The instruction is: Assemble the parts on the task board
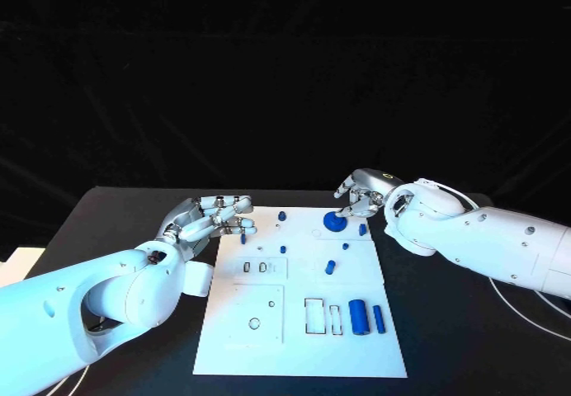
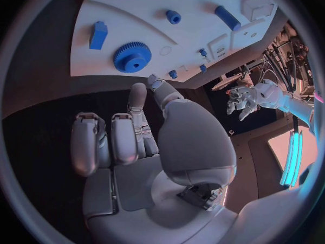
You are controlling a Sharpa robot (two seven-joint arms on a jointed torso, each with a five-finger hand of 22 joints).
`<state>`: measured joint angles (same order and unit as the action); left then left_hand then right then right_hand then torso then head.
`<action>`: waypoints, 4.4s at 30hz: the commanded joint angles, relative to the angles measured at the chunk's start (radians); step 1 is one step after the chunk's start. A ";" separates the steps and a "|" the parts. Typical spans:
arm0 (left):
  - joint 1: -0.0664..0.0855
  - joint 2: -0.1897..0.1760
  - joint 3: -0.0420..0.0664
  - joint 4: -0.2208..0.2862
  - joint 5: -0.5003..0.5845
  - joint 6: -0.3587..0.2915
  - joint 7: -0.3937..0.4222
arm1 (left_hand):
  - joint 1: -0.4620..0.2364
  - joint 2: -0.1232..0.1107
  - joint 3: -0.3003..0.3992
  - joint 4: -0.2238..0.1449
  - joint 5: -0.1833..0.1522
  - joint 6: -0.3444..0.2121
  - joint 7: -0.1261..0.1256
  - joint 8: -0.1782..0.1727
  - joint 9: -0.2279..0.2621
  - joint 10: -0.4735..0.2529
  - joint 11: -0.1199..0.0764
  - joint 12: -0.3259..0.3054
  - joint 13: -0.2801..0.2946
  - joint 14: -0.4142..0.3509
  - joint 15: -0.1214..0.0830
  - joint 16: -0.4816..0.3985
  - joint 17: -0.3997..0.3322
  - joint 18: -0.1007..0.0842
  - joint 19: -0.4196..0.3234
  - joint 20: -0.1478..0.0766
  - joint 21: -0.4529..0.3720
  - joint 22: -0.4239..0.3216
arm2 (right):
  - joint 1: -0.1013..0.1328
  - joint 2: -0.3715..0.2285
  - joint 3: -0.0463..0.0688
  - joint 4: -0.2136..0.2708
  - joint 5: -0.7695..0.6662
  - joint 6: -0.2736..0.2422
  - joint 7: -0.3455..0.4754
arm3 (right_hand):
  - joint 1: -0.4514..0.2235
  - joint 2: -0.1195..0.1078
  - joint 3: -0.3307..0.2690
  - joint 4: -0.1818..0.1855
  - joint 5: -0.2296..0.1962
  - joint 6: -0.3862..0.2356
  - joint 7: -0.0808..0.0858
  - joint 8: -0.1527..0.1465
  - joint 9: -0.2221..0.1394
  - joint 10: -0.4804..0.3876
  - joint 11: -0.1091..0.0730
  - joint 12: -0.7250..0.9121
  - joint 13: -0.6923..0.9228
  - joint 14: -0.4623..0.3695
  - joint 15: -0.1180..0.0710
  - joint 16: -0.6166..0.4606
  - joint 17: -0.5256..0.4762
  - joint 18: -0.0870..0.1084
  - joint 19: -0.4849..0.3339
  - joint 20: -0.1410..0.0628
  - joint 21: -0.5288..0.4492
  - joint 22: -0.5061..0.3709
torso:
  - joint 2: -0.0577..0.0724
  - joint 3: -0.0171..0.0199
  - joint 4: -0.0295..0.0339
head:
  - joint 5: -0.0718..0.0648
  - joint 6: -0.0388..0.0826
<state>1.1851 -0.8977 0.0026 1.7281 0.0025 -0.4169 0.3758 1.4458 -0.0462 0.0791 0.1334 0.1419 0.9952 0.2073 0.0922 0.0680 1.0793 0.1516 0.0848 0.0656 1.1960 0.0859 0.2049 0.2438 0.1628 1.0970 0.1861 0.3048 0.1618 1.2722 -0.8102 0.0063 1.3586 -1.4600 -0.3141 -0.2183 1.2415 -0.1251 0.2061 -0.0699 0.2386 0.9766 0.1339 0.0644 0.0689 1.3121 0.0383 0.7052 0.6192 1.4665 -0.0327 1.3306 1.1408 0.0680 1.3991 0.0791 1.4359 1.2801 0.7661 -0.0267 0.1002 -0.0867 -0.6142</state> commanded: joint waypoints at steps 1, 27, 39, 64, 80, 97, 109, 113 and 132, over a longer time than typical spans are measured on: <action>0.001 0.003 0.001 -0.001 0.003 0.024 0.002 | -0.006 0.003 0.000 -0.007 -0.004 -0.005 0.002 -0.004 0.000 -0.003 0.000 -0.006 0.001 -0.003 0.004 -0.006 0.001 0.014 0.004 0.002 -0.002 0.001 | -0.001 0.011 0.000 -0.015 0.025 0.104 -0.043 | 0.007 0.008 -0.031 0.023 0.002 -0.008 0.003 0.004 0.001 -0.017 0.007 0.122 0.139 0.047 0.003 0.028 0.040 -0.009 0.009 -0.001 0.011 0.019 | 0.000 -0.0005 -0.0002 | -0.001 -0.002; 0.000 0.007 0.001 -0.009 0.003 0.025 0.000 | -0.006 0.004 0.001 -0.008 -0.004 -0.003 0.002 -0.004 0.000 -0.001 0.000 -0.006 0.001 -0.004 0.004 -0.008 0.003 0.014 0.003 0.003 -0.003 0.001 | -0.014 0.063 -0.001 -0.084 -0.029 0.186 -0.061 | 0.031 0.038 -0.088 0.073 0.004 -0.005 0.008 0.010 0.003 -0.029 0.013 0.259 0.320 0.050 0.010 0.066 0.098 -0.015 0.021 0.008 0.030 0.052 | 0.000 -0.0017 0.0002 | -0.002 -0.012; 0.000 0.008 0.001 -0.010 0.003 0.025 0.000 | -0.006 0.004 0.001 -0.008 -0.004 -0.003 0.002 -0.004 0.000 -0.001 0.000 -0.006 0.001 -0.004 0.004 -0.008 0.003 0.014 0.003 0.003 -0.003 0.001 | -0.015 0.070 -0.001 -0.097 -0.022 0.212 -0.055 | 0.038 0.055 -0.086 0.081 0.006 0.009 0.006 0.016 0.005 -0.025 0.011 0.274 0.342 0.050 0.009 0.069 0.102 -0.015 0.022 0.008 0.031 0.055 | 0.000 -0.0015 0.0016 | -0.002 -0.013; 0.000 0.007 0.001 -0.010 0.003 0.027 -0.004 | -0.005 0.005 0.001 -0.010 -0.004 -0.003 0.001 -0.005 0.001 -0.001 -0.001 -0.007 0.001 -0.005 0.004 -0.010 0.005 0.014 0.002 0.003 -0.004 0.001 | -0.015 0.079 -0.001 -0.100 -0.026 0.226 -0.077 | -0.010 0.053 -0.127 0.134 -0.001 0.021 0.003 0.016 0.003 -0.024 0.011 0.285 0.372 0.050 0.008 0.076 0.114 -0.015 0.021 0.007 0.034 0.059 | 0.000 -0.0018 0.0014 | -0.003 -0.016; 0.000 0.007 0.001 -0.010 0.003 0.031 -0.007 | 0.001 0.009 0.005 -0.016 -0.005 -0.002 0.001 -0.006 0.001 0.000 -0.001 -0.008 0.001 -0.007 0.004 -0.013 0.008 0.015 0.001 0.002 -0.005 0.001 | -0.022 0.084 -0.001 -0.083 -0.182 0.160 -0.100 | 0.138 0.106 -0.030 0.059 -0.179 0.128 -0.026 0.055 0.019 0.040 -0.017 0.393 0.499 0.056 -0.015 0.094 0.149 -0.026 0.051 -0.012 0.055 0.106 | 0.000 -0.0009 0.0017 | -0.003 -0.019; 0.000 0.008 0.001 -0.012 0.008 0.057 -0.014 | 0.021 0.015 0.020 -0.039 -0.006 -0.002 0.000 -0.012 0.001 0.000 -0.001 -0.014 0.001 -0.010 0.002 -0.023 0.019 0.015 0.000 0.000 -0.007 0.003 | -0.031 0.071 0.001 0.057 -0.119 0.014 -0.081 | 0.028 0.086 -0.060 0.123 -0.187 0.126 -0.024 0.038 0.013 0.054 -0.013 0.403 0.521 0.057 -0.012 0.099 0.159 -0.029 0.060 -0.013 0.062 0.121 | 0.000 -0.0022 0.0026 | -0.001 -0.013; 0.000 0.009 0.001 -0.012 0.009 0.057 -0.017 | 0.023 0.015 0.022 -0.042 -0.006 -0.002 0.000 -0.012 0.001 0.000 -0.002 -0.014 0.001 -0.010 0.002 -0.024 0.020 0.015 0.000 0.000 -0.006 0.003 | -0.030 0.154 0.001 0.051 -0.146 -0.035 -0.085 | 0.036 0.090 -0.056 0.123 -0.174 0.122 -0.023 0.033 0.012 0.052 -0.013 0.402 0.524 0.056 -0.011 0.099 0.158 -0.029 0.060 -0.011 0.062 0.122 | 0.000 -0.0027 0.0043 | 0.004 -0.013; 0.000 0.009 0.001 -0.013 0.009 0.057 -0.017 | 0.023 0.015 0.022 -0.042 -0.006 -0.002 0.000 -0.012 0.001 0.000 -0.002 -0.014 0.001 -0.010 0.002 -0.024 0.020 0.015 0.000 0.000 -0.006 0.003 | -0.032 0.185 0.000 0.030 -0.152 -0.032 -0.086 | 0.041 0.091 -0.052 0.122 -0.167 0.123 -0.023 0.031 0.012 0.052 -0.013 0.400 0.525 0.056 -0.011 0.099 0.158 -0.029 0.060 -0.011 0.062 0.122 | 0.000 -0.0015 0.0038 | 0.007 -0.014; 0.000 0.014 0.001 -0.014 0.009 0.057 -0.018 | 0.024 0.016 0.023 -0.043 -0.006 -0.001 0.000 -0.012 0.001 0.000 -0.002 -0.014 0.001 -0.010 0.002 -0.025 0.021 0.015 0.000 0.000 -0.006 0.003 | -0.050 0.282 -0.011 -0.066 -0.168 0.003 -0.097 | 0.048 0.089 -0.049 0.119 -0.151 0.117 -0.020 0.024 0.011 0.044 -0.011 0.387 0.518 0.055 -0.010 0.094 0.151 -0.027 0.056 -0.010 0.059 0.116 | 0.000 -0.0008 0.0020 | 0.011 -0.017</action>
<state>1.1846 -0.8856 0.0023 1.7131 0.0092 -0.3800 0.3550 1.4617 -0.0303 0.1037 0.0948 0.1419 0.9952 0.2072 0.0834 0.0680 1.0794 0.1516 0.0769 0.0654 1.1925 0.0894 0.1854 0.2638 0.1627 1.0970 0.1861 0.3000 0.1641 1.2236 -0.5308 -0.0042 1.2953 -1.6102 -0.3296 -0.3079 1.2897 -0.0317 0.1551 0.0512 0.0814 1.1008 0.1134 0.0922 0.0812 1.3634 0.0257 1.0982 1.1380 1.4665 -0.0397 1.4260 1.2925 0.0530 1.4557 0.0682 1.4915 1.3077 0.7666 -0.0277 0.1026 -0.0759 -0.6310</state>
